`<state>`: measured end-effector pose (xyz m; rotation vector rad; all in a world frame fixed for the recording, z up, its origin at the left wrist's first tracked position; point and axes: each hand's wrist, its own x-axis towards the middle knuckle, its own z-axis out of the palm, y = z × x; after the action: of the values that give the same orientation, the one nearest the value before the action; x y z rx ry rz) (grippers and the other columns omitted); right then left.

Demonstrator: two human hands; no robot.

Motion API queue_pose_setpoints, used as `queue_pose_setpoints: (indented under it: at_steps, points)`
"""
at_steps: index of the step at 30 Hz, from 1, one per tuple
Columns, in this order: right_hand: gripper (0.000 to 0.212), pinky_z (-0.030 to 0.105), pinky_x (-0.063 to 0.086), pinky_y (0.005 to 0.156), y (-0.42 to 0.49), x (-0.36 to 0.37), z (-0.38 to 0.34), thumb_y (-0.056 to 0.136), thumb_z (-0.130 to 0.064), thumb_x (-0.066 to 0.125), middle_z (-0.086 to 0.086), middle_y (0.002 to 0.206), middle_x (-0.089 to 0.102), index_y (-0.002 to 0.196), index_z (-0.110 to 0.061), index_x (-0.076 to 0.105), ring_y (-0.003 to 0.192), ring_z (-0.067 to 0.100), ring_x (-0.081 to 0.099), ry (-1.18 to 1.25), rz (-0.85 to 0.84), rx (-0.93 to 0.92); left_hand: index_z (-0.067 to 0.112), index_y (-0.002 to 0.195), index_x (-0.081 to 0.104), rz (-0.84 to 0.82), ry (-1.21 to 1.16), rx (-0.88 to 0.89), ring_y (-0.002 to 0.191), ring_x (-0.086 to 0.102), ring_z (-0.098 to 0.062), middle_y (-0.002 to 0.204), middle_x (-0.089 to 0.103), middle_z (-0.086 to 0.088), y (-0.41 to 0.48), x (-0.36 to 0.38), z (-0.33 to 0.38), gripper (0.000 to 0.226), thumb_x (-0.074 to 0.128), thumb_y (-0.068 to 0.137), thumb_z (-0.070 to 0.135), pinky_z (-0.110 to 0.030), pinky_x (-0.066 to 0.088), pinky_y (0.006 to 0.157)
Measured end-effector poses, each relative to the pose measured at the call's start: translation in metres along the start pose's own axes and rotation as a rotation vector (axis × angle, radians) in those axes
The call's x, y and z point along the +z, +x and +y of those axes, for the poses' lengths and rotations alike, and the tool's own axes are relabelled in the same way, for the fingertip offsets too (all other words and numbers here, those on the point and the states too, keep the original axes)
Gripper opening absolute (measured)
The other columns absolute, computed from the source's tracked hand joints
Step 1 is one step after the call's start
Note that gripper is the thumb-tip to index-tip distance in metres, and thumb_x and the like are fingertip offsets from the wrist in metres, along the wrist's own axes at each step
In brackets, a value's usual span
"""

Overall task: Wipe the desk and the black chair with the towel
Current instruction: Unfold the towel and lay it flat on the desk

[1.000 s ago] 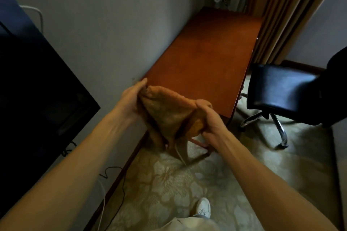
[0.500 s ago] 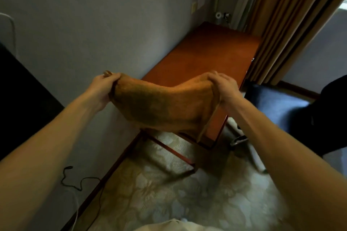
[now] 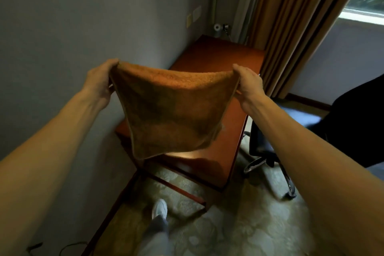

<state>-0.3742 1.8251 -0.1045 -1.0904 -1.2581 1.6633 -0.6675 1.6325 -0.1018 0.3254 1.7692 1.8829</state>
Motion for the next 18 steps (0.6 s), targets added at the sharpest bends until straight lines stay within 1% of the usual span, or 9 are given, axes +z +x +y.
queue_pose_setpoints:
  at_steps: [3,6,10,13,14,15,16,17,18]
  points:
    - [0.018,0.033,0.048,0.076,0.033,0.008,-0.007,0.096,-0.020,0.063,-0.001,0.078,0.053,0.078,-0.021,0.065,0.086,0.020,0.054,-0.015,0.090,-0.050,0.024,0.083,0.065,-0.049,0.109,0.062,0.078,0.063,-0.006,0.083,0.064,0.005,0.045,0.013,0.000,0.015,0.073,0.095,0.029,-0.026,0.052,0.079]
    - [0.021,0.036,0.049,0.078,0.068,0.018,-0.014,0.094,-0.019,0.064,-0.001,0.075,0.055,0.074,-0.021,0.067,0.085,0.020,0.055,-0.016,0.178,-0.112,0.019,0.083,0.070,-0.136,0.211,0.120,0.083,0.066,-0.008,0.088,0.068,0.002,0.098,0.031,0.005,0.015,0.074,0.096,0.026,-0.027,0.055,0.089]
    - [0.020,0.036,0.049,0.073,0.111,0.031,-0.026,0.093,-0.022,0.068,-0.001,0.071,0.057,0.073,-0.021,0.070,0.080,0.019,0.056,-0.047,0.302,-0.141,0.018,0.086,0.073,-0.234,0.279,0.124,0.089,0.067,-0.010,0.093,0.071,0.001,0.159,0.060,0.019,0.015,0.075,0.095,0.030,-0.029,0.054,0.088]
    - [0.017,0.030,0.046,0.057,0.138,0.037,-0.031,0.095,-0.027,0.068,-0.001,0.066,0.053,0.081,-0.018,0.071,0.062,0.016,0.052,-0.073,0.350,-0.131,0.018,0.087,0.073,-0.307,0.316,0.117,0.087,0.066,-0.012,0.090,0.070,-0.001,0.200,0.083,0.033,0.017,0.074,0.095,0.033,-0.028,0.055,0.086]
    - [0.016,0.033,0.048,0.056,0.144,0.037,-0.029,0.097,-0.029,0.067,0.000,0.067,0.053,0.087,-0.017,0.072,0.061,0.017,0.052,-0.109,0.357,-0.123,0.018,0.087,0.073,-0.317,0.321,0.121,0.084,0.065,-0.012,0.089,0.069,-0.001,0.210,0.089,0.036,0.016,0.074,0.095,0.032,-0.028,0.056,0.085]
    - [0.017,0.038,0.053,0.062,0.152,0.037,-0.026,0.098,-0.030,0.064,0.001,0.072,0.055,0.095,-0.016,0.073,0.065,0.019,0.055,-0.174,0.359,-0.113,0.018,0.087,0.072,-0.326,0.324,0.117,0.082,0.064,-0.012,0.088,0.068,-0.002,0.218,0.095,0.037,0.016,0.074,0.096,0.031,-0.027,0.057,0.084]
    - [0.019,0.044,0.057,0.071,0.160,0.036,-0.025,0.100,-0.031,0.062,0.001,0.079,0.058,0.101,-0.016,0.074,0.073,0.022,0.059,-0.255,0.363,-0.103,0.018,0.086,0.071,-0.334,0.331,0.114,0.081,0.063,-0.013,0.087,0.067,-0.002,0.229,0.101,0.039,0.015,0.074,0.096,0.030,-0.028,0.057,0.084]
    - [0.020,0.047,0.059,0.078,0.168,0.035,-0.024,0.100,-0.031,0.061,0.002,0.084,0.062,0.103,-0.017,0.074,0.079,0.023,0.061,-0.347,0.369,-0.084,0.017,0.085,0.071,-0.336,0.356,0.108,0.080,0.063,-0.013,0.086,0.066,-0.002,0.237,0.104,0.038,0.016,0.073,0.096,0.029,-0.030,0.057,0.085]
    - [0.020,0.048,0.060,0.081,0.175,0.033,-0.022,0.099,-0.030,0.062,0.004,0.086,0.064,0.103,-0.015,0.075,0.081,0.024,0.063,-0.437,0.371,-0.052,0.016,0.081,0.069,-0.335,0.397,0.105,0.080,0.063,-0.015,0.085,0.065,-0.003,0.246,0.107,0.036,0.018,0.073,0.095,0.027,-0.032,0.057,0.087]
